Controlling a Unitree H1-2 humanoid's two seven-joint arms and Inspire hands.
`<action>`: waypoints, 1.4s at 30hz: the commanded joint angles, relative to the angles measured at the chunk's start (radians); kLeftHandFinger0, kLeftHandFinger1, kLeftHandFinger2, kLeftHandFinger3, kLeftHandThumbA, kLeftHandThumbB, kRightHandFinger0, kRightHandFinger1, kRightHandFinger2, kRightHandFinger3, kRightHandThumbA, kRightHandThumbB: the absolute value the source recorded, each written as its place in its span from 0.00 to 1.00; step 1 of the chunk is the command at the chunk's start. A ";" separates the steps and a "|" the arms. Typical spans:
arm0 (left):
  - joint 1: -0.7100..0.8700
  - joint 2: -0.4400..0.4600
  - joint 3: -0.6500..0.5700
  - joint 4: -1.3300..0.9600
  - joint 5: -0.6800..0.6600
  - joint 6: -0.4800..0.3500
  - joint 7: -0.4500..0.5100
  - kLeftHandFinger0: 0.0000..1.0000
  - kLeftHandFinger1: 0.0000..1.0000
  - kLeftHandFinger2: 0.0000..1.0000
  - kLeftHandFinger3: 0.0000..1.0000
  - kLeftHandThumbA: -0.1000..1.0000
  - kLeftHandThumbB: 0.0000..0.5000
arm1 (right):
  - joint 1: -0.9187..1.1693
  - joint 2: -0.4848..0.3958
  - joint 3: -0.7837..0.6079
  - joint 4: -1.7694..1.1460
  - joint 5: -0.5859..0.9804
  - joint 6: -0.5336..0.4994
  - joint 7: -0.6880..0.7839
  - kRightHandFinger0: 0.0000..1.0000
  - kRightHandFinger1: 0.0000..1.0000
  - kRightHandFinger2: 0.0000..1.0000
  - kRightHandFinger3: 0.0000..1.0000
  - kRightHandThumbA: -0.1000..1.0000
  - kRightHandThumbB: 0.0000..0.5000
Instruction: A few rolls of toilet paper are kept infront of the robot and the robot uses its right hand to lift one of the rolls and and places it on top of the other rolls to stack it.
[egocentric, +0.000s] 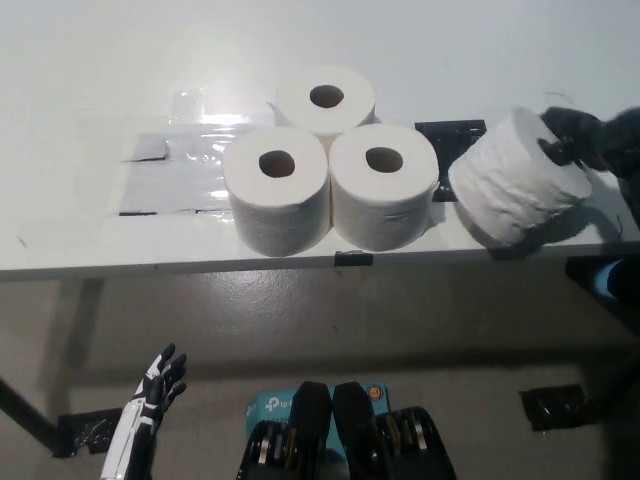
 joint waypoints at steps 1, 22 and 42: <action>0.002 0.014 0.009 -0.026 -0.003 -0.032 0.000 1.00 1.00 1.00 1.00 1.00 0.37 | 0.033 -0.054 -0.284 0.011 0.326 0.103 0.049 0.00 0.00 0.19 0.26 0.92 0.08; -0.011 0.013 0.011 -0.027 -0.002 -0.028 0.002 1.00 1.00 1.00 1.00 1.00 0.35 | 0.115 -0.009 -0.760 0.002 0.592 0.183 0.196 0.00 0.00 0.00 0.00 1.00 0.19; -0.003 0.015 0.009 -0.031 0.000 -0.023 0.000 1.00 1.00 1.00 1.00 1.00 0.35 | -0.061 -0.027 -0.584 -0.062 0.584 0.269 0.244 0.00 0.00 0.00 0.00 1.00 0.16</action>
